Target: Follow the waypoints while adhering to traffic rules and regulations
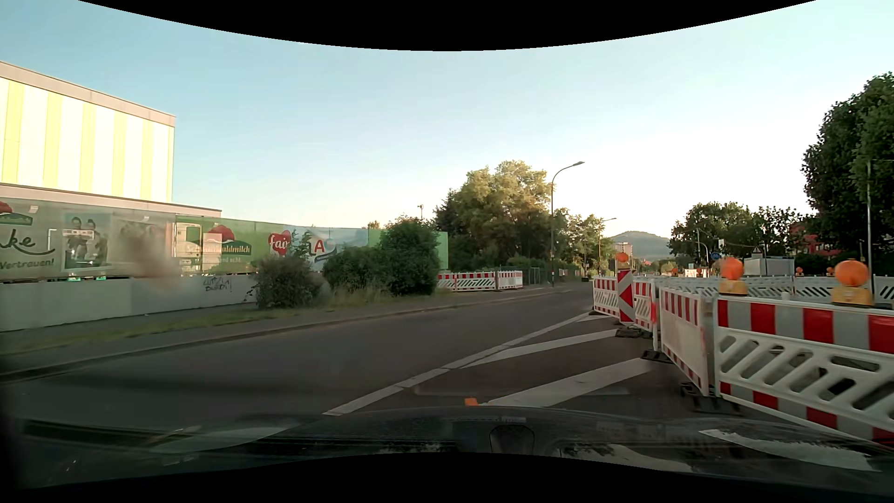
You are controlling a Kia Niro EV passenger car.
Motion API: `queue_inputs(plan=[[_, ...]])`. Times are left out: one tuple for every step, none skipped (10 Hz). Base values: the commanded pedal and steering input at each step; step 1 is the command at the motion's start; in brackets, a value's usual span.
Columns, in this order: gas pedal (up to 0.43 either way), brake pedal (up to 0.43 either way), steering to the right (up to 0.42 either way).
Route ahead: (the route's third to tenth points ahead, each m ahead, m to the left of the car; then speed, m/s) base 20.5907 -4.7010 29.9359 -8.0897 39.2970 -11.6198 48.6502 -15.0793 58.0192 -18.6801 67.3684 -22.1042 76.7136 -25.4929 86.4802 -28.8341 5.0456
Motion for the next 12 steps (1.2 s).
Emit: queue_inputs(plan=[[0.098, 0.000, -0.021], [0.098, 0.000, -0.004], [0.098, 0.000, 0.017], [0.098, 0.000, 0.028], [0.110, 0.000, 0.029], [0.110, 0.000, 0.031], [0.110, 0.000, 0.040], [0.110, 0.000, 0.062], [0.110, 0.000, 0.083], [0.110, 0.000, 0.098], [0.110, 0.000, 0.103], [0.110, 0.000, 0.110]])
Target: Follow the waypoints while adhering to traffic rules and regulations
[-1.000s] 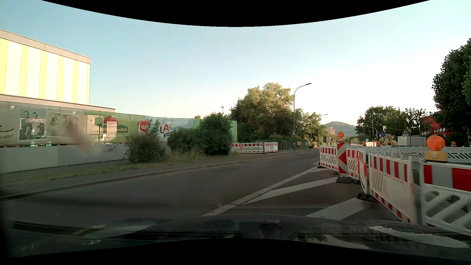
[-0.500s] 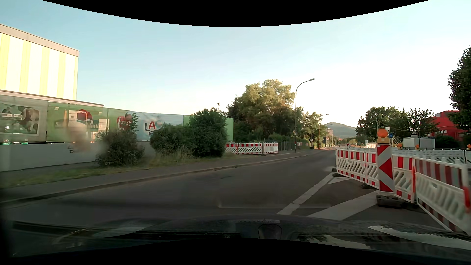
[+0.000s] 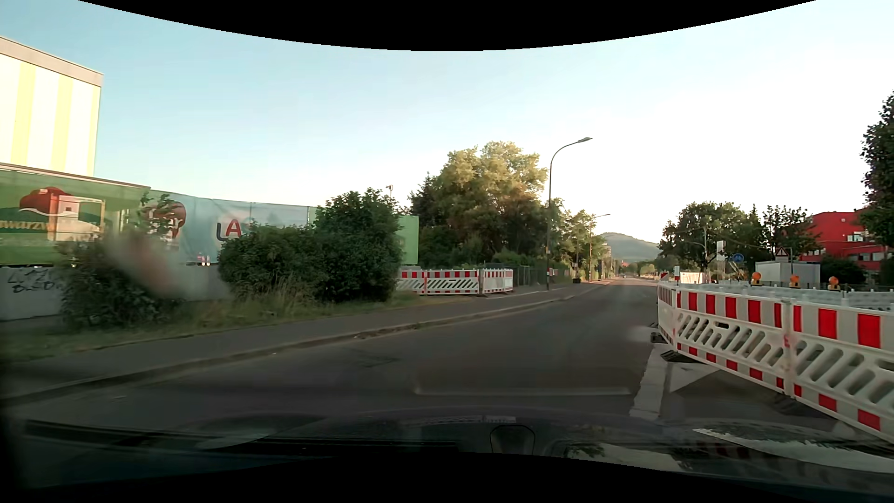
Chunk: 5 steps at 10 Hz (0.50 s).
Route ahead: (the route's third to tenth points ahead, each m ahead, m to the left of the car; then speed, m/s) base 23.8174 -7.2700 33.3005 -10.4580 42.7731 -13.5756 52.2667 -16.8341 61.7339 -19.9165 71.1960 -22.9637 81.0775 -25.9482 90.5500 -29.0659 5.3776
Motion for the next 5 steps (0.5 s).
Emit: queue_inputs(plan=[[0.110, 0.000, 0.124], [0.110, 0.000, 0.135], [0.110, 0.000, 0.141], [0.110, 0.000, 0.141], [0.110, 0.000, 0.141]])
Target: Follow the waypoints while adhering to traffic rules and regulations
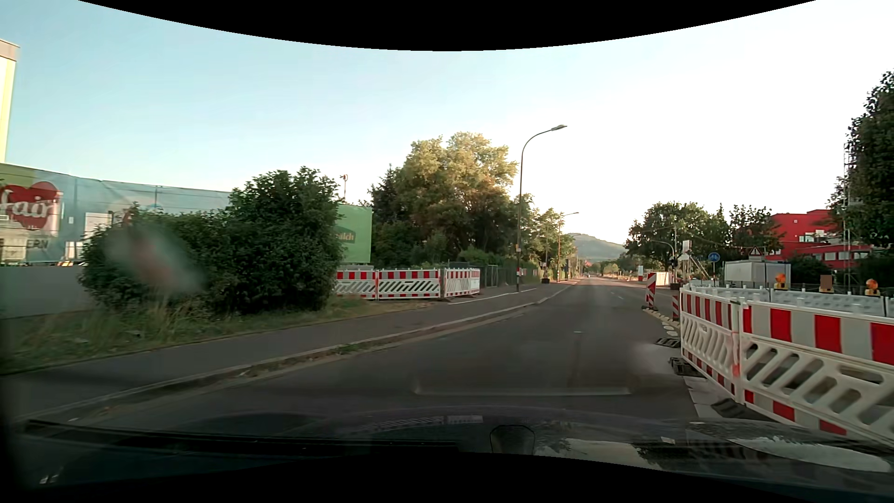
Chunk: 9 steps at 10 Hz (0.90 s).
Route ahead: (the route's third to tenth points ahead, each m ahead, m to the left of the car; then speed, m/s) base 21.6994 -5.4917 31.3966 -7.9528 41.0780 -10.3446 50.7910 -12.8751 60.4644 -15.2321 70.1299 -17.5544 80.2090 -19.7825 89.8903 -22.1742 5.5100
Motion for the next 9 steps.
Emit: queue_inputs(plan=[[0.110, 0.000, 0.141], [0.110, 0.000, 0.141], [0.110, 0.000, 0.141], [0.110, 0.000, 0.141], [0.118, 0.000, 0.141], [0.118, 0.000, 0.141], [0.118, 0.000, 0.141], [0.118, 0.000, 0.140], [0.118, 0.000, 0.138]])
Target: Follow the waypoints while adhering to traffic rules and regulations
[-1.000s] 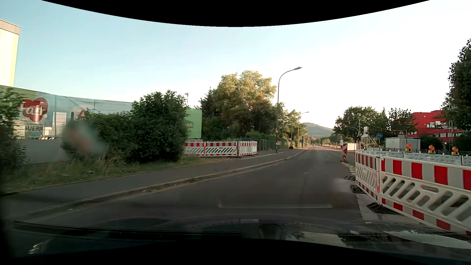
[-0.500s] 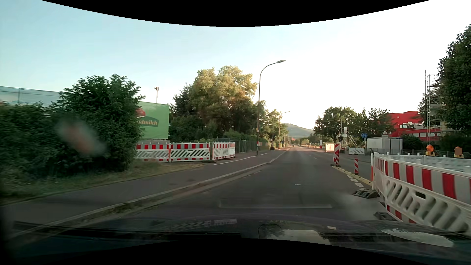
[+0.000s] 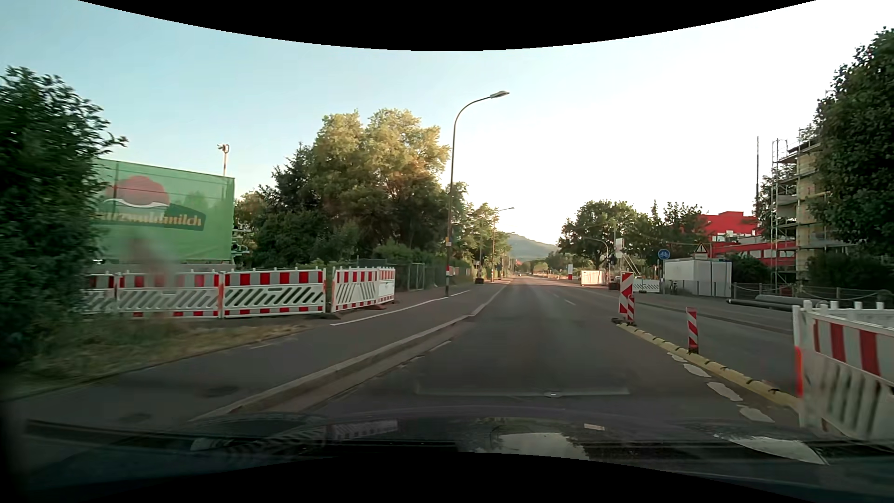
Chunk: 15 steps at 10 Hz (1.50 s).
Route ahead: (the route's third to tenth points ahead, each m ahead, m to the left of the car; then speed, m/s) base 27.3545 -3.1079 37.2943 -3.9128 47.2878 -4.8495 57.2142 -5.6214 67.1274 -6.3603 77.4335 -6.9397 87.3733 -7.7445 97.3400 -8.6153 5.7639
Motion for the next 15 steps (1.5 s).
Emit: queue_inputs(plan=[[0.118, 0.000, 0.136], [0.118, 0.000, 0.135], [0.118, 0.000, 0.131], [0.118, 0.000, 0.121], [0.118, 0.000, 0.107], [0.118, 0.000, 0.094], [0.118, 0.000, 0.077], [0.118, 0.000, 0.067], [0.118, 0.000, 0.064], [0.130, 0.000, 0.064], [0.157, 0.000, 0.063], [0.169, 0.000, 0.063], [0.169, 0.000, 0.063], [0.169, 0.000, 0.063], [0.169, 0.000, 0.063]])
